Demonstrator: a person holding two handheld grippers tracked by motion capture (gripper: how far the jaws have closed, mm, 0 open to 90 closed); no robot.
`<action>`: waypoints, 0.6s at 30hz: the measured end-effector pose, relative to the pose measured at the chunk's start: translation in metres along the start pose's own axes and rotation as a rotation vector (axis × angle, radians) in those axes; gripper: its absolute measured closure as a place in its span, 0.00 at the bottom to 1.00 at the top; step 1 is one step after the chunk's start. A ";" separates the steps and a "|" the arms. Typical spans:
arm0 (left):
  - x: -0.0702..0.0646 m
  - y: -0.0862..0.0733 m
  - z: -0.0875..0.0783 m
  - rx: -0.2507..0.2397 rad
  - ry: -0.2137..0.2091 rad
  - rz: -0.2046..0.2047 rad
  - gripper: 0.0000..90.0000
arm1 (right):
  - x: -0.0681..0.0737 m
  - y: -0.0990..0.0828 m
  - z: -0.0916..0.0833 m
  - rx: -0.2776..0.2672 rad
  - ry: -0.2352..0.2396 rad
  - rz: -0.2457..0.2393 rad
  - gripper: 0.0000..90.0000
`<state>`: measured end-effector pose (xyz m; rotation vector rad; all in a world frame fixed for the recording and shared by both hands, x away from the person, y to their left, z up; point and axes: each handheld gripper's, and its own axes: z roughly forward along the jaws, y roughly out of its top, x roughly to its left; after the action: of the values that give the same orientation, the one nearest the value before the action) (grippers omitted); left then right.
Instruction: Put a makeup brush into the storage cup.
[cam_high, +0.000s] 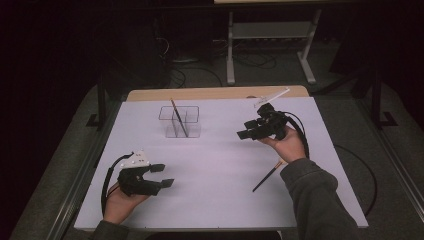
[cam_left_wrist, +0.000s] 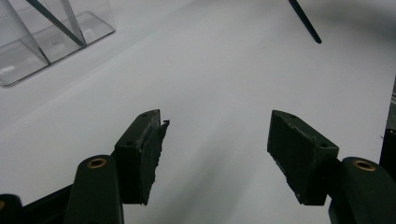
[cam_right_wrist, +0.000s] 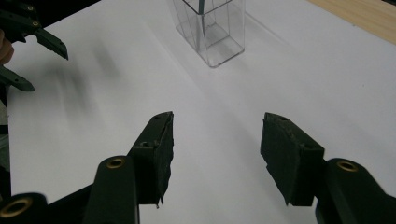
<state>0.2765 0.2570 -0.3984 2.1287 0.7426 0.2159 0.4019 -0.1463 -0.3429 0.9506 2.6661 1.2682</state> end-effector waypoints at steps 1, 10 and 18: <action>0.000 0.000 0.000 0.000 0.000 0.000 0.39 | 0.000 -0.002 -0.001 -0.002 -0.001 0.007 0.47; 0.000 0.000 -0.001 0.002 0.000 0.000 0.39 | -0.001 -0.017 -0.008 -0.007 -0.002 0.023 0.45; 0.000 0.001 0.002 0.006 -0.005 0.004 0.39 | -0.002 -0.030 -0.013 -0.016 -0.010 0.031 0.43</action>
<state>0.2778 0.2558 -0.3987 2.1357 0.7368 0.2114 0.3841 -0.1706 -0.3564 0.9970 2.6401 1.2851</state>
